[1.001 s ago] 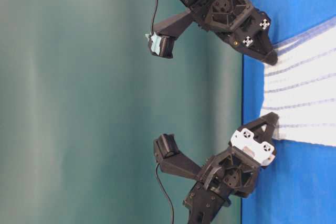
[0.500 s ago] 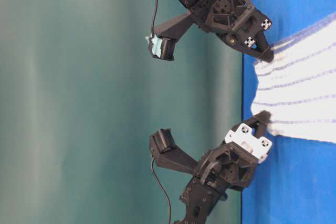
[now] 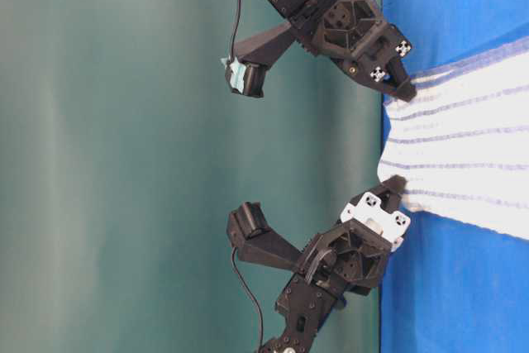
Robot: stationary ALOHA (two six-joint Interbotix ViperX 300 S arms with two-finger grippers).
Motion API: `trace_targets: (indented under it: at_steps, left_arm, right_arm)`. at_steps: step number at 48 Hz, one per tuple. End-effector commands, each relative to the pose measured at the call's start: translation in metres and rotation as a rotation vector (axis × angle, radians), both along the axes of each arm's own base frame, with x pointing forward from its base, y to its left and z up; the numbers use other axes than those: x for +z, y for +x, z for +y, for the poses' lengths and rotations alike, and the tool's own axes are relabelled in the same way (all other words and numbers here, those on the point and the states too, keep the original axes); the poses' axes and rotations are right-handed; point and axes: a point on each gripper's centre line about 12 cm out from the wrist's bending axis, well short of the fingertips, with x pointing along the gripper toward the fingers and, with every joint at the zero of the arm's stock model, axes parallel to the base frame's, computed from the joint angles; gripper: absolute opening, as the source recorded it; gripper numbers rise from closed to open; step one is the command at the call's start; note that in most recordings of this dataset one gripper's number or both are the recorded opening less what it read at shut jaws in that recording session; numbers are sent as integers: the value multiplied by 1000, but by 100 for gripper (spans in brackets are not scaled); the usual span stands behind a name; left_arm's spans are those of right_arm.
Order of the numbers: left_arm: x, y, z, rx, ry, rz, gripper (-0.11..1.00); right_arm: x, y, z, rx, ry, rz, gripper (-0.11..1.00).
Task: Fold the blue towel.
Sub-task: 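Grasp the top corners of the vertical strip with both grippers, then fold the top end down onto the bottom half of the strip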
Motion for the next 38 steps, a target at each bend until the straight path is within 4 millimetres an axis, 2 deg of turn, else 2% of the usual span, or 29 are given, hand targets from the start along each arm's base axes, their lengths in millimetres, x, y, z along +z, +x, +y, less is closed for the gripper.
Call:
trace_targets:
  at_steps: [1,9,19,30,38]
  left_arm:
    - [17,5,0,-8,23,-38,4]
    - [37,7,-12,-36,39,-64,4]
    - [62,3,-36,-87,57,-86,4]
    - [75,-6,-71,-149,51,-105,4]
    - [86,-11,-107,-226,45,-128,4]
  right_arm:
    - [15,5,-3,1,-26,-42,10]
    - [29,4,1,3,-32,-65,10]
    - [50,-1,22,41,-35,-84,10]
    - [74,-6,64,129,-28,-98,10]
    - [86,-9,99,202,-12,-121,10]
